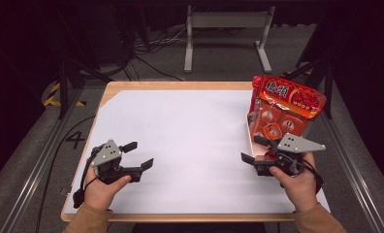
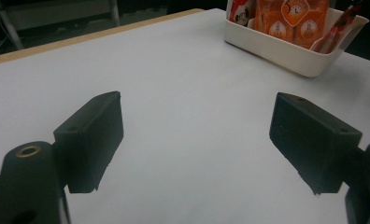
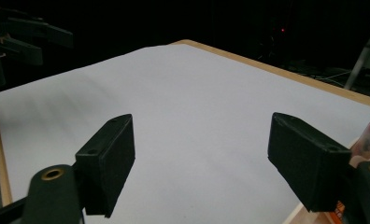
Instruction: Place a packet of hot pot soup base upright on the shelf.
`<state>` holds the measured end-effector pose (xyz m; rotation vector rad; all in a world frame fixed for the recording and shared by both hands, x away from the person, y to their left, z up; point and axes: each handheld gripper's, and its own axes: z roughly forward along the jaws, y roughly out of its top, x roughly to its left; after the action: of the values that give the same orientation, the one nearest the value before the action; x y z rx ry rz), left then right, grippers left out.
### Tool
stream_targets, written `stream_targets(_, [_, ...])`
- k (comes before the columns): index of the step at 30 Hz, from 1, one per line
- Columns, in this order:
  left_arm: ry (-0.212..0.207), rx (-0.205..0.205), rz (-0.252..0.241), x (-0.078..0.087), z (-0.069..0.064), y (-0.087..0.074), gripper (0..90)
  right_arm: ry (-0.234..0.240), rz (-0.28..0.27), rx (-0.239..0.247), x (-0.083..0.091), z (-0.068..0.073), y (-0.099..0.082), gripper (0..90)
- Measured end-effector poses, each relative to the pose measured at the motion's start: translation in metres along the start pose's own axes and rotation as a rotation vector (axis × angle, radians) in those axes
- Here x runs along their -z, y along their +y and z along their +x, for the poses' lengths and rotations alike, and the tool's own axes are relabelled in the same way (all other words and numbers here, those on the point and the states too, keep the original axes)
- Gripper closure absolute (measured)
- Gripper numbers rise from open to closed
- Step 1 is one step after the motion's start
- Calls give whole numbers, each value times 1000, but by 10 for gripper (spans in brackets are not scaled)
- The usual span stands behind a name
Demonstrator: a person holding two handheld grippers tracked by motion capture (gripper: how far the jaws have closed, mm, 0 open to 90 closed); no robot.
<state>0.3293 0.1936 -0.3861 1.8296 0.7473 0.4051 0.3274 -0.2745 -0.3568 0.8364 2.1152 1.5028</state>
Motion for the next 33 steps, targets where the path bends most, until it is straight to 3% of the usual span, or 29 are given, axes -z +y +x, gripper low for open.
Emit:
stream_targets(3, [-4,4,-9,0,-2,-3,180,-12,-25,8,-5,7,-8,242])
stream_targets(7, [-13,-15,-23,0,-2,-8,178,-52,-43,60,-9,14,-14,242])
stream_targets(9, [-14,-12,-23,1,-3,-10,179,-51,-66,59,-9,18,-15,244])
stream_targets(17, [-23,-20,-3,-2,-4,-21,177,-60,-70,96,-13,32,-25,242])
stream_targets(25, [-36,-10,-10,-5,-3,-29,172,-98,-93,149,-22,48,-37,229])
stream_targets(31, [-34,22,-13,-5,0,-32,172,-86,-81,203,-27,59,-38,240])
stream_targets(33, [-30,20,-14,-5,1,-33,172,-75,-72,165,-33,59,-42,238])
